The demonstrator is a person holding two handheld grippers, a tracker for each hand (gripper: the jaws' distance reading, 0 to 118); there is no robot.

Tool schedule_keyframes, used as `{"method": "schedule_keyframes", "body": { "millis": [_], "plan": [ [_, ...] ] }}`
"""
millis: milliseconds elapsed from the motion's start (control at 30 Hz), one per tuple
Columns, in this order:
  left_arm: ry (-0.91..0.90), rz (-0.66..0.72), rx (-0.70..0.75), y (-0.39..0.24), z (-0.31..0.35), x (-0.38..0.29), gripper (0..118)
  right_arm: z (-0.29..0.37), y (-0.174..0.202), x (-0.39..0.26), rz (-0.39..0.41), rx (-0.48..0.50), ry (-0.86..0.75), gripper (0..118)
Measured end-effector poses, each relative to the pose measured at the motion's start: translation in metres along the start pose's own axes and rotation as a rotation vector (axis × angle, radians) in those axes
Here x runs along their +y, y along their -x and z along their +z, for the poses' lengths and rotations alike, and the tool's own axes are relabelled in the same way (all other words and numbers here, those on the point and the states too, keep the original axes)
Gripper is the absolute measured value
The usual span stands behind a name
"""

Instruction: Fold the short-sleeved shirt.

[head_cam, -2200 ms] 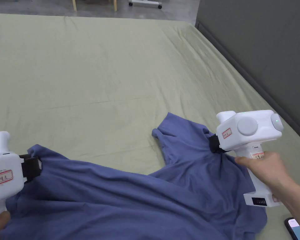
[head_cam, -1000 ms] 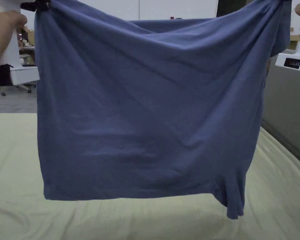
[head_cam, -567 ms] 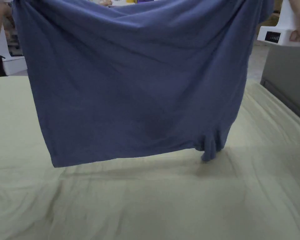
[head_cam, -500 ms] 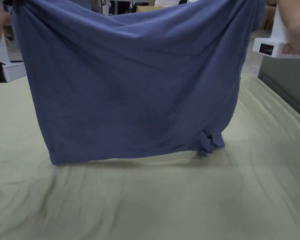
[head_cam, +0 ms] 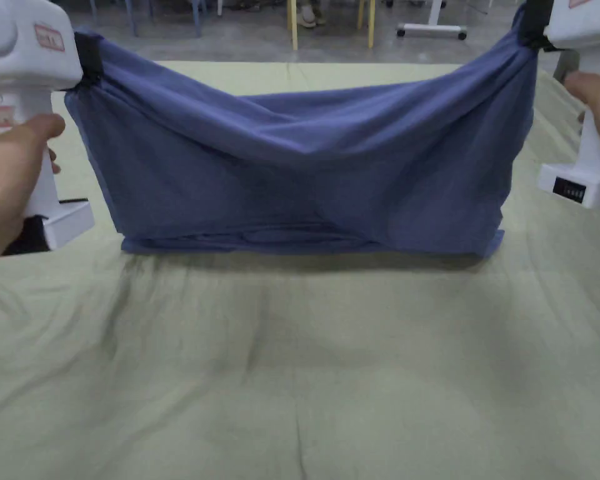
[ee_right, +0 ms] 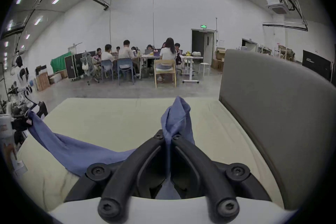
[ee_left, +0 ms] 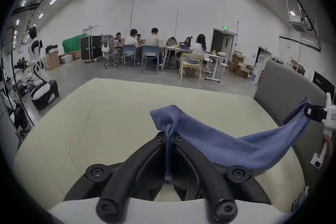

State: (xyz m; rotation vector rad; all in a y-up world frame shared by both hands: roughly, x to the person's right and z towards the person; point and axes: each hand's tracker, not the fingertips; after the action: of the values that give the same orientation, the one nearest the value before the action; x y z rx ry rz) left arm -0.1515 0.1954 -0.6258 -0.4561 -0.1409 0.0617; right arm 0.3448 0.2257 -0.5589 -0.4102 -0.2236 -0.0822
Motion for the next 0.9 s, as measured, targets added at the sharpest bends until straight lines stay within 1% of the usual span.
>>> {"method": "schedule_keyframes", "body": {
  "millis": [67,133,167,200,233,267,400,500,533,600,733,800,900],
  "plan": [
    [0.024,0.001,-0.009,0.006,0.017,-0.034,1,0.015,-0.004,-0.036,0.012,0.020,0.024,4],
    [0.052,-0.004,-0.021,0.012,0.031,-0.063,1,0.033,-0.005,-0.073,0.040,0.041,0.055,4],
    [0.055,-0.003,-0.014,0.013,0.042,-0.081,1,0.041,-0.005,-0.091,0.065,0.055,0.096,4],
    [0.082,-0.012,-0.018,0.016,0.051,-0.097,1,0.050,-0.006,-0.109,0.062,0.073,0.105,4],
    [0.094,-0.009,-0.021,0.018,0.062,-0.113,1,0.058,-0.009,-0.124,0.052,0.072,0.125,4],
    [0.127,-0.009,-0.018,0.020,0.068,-0.127,1,0.068,-0.011,-0.141,0.032,0.090,0.155,4],
    [0.172,-0.018,-0.011,0.026,0.110,-0.180,1,0.108,-0.023,-0.198,0.011,0.101,0.204,4],
    [0.227,-0.036,-0.015,0.029,0.140,-0.209,1,0.144,-0.038,-0.235,-0.053,0.113,0.235,4],
    [0.242,-0.044,-0.018,0.030,0.149,-0.215,1,0.154,-0.044,-0.246,-0.055,0.113,0.244,4],
    [0.262,-0.062,-0.019,0.031,0.169,-0.230,1,0.175,-0.054,-0.266,-0.053,0.088,0.259,4],
    [0.311,-0.088,-0.001,0.037,0.204,-0.259,1,0.214,-0.087,-0.299,-0.127,0.074,0.315,4],
    [0.359,-0.101,0.008,0.040,0.212,-0.273,1,0.228,-0.100,-0.313,-0.148,0.070,0.334,4],
    [0.430,-0.127,-0.007,0.034,0.219,-0.297,1,0.236,-0.107,-0.331,-0.141,0.061,0.391,4]
  ]
}}
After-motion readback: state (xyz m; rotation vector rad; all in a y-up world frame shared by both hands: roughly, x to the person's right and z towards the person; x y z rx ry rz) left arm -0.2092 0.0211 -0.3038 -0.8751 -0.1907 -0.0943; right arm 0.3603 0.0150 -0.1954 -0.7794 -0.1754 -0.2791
